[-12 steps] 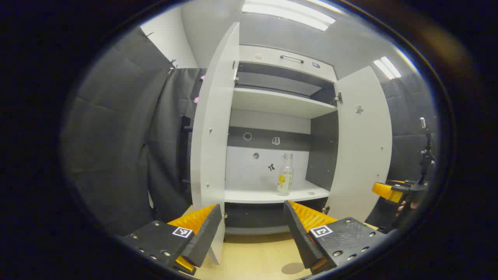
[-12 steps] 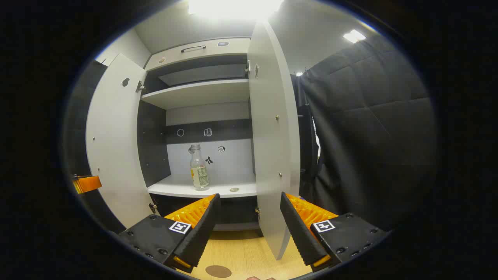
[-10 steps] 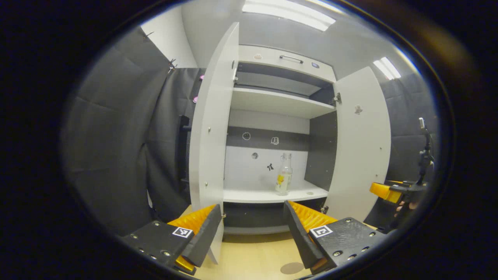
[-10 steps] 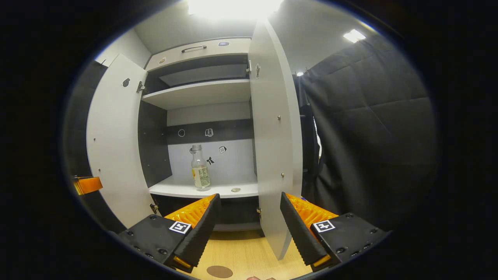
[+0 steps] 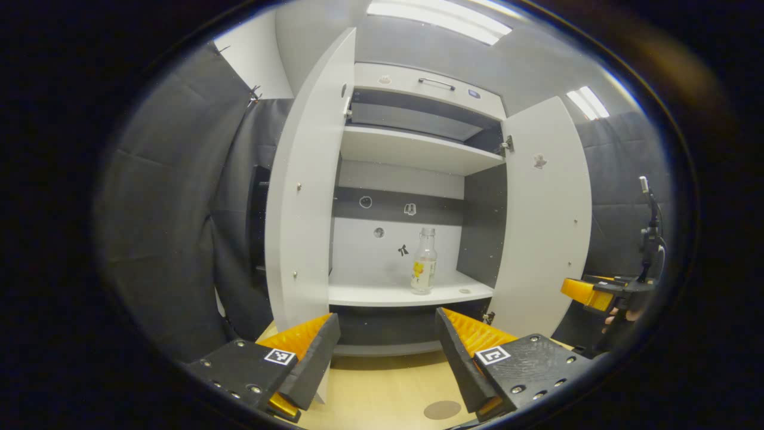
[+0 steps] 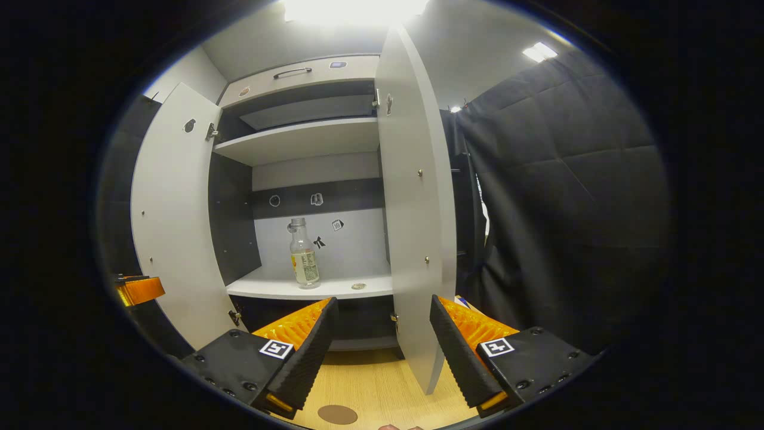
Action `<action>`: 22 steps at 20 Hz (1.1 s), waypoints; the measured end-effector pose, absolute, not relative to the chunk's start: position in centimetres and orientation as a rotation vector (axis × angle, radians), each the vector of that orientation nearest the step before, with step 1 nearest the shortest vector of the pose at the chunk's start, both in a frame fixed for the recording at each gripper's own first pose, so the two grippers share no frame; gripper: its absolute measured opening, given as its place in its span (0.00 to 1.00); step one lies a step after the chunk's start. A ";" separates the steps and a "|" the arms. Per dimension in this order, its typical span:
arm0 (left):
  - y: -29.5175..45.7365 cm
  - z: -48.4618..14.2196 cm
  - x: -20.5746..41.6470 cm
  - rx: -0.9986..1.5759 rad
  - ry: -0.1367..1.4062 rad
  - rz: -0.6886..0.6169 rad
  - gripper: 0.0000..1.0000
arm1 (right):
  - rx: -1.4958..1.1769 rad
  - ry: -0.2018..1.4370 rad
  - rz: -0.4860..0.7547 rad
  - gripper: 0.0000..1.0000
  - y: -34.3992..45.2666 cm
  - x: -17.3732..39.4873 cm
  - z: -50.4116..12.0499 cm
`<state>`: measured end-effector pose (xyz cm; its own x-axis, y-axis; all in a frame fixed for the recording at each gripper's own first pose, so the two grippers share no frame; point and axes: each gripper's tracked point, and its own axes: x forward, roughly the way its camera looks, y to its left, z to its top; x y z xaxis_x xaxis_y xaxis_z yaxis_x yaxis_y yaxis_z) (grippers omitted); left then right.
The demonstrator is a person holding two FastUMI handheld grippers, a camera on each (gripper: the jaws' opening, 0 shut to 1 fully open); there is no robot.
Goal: Grasp the bottle in the cabinet with the left hand and place it on the coaster, then close the right door with the right hand and the left door with the left hand.
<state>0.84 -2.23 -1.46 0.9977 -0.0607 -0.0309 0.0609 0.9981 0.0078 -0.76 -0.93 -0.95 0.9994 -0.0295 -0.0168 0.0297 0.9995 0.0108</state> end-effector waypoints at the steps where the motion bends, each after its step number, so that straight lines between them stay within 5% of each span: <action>1: -2.6 -1.6 1.2 0.009 0.032 -0.071 0.93 | 0.006 0.009 -0.048 0.98 -1.6 -1.0 -0.9; 22: -9.9 -0.2 18.9 0.023 0.099 -0.192 0.98 | 0.009 0.020 -0.482 0.98 -18.9 -2.7 0.7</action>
